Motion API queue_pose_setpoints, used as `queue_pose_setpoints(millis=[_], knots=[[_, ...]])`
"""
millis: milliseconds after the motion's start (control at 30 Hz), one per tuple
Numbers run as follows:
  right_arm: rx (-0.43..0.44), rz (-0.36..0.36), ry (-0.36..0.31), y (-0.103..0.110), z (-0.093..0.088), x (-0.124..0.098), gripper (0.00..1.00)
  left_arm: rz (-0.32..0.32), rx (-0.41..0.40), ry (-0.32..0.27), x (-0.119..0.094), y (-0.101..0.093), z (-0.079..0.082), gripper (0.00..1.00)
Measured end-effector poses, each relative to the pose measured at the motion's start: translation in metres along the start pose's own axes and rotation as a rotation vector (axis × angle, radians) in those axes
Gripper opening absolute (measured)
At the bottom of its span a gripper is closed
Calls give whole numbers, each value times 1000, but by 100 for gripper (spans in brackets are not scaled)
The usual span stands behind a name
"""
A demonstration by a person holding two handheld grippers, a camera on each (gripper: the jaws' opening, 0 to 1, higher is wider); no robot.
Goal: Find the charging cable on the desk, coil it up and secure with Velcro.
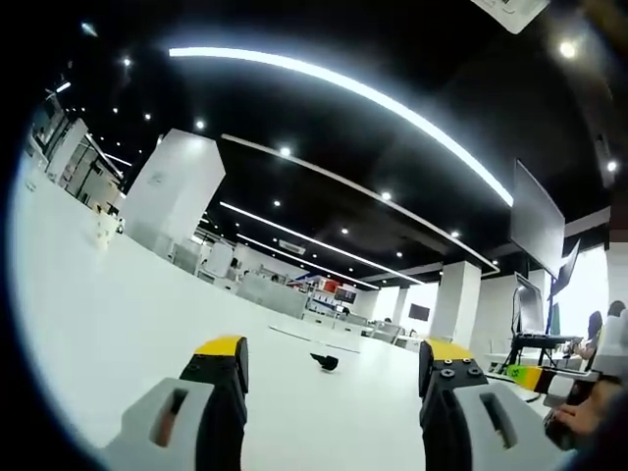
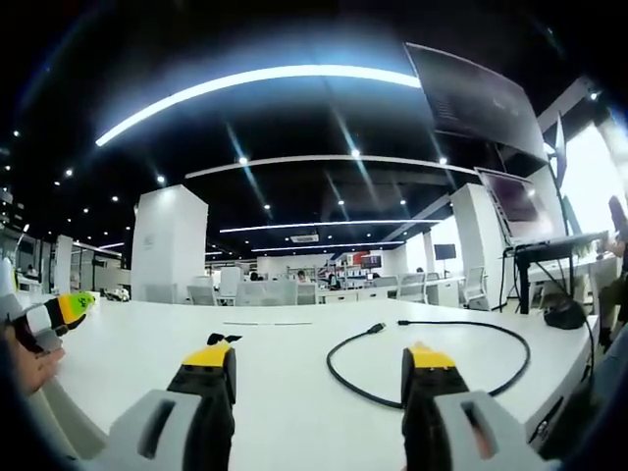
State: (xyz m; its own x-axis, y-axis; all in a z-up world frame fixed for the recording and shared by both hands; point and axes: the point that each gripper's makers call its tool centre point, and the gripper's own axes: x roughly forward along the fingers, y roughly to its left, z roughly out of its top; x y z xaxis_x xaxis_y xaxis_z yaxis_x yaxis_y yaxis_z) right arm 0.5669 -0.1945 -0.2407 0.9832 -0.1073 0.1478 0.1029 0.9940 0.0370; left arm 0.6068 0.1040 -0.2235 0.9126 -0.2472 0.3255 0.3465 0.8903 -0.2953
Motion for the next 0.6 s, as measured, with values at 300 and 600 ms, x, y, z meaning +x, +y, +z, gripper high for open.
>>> queue_pose_setpoints(millis=[300, 600], knots=[[-5, -4, 2, -2, 0, -1, 69, -12, -6, 14, 1, -3, -3, 70], [-35, 1, 29, 0, -5, 0, 66, -117, -22, 33, 3, -24, -9, 54]])
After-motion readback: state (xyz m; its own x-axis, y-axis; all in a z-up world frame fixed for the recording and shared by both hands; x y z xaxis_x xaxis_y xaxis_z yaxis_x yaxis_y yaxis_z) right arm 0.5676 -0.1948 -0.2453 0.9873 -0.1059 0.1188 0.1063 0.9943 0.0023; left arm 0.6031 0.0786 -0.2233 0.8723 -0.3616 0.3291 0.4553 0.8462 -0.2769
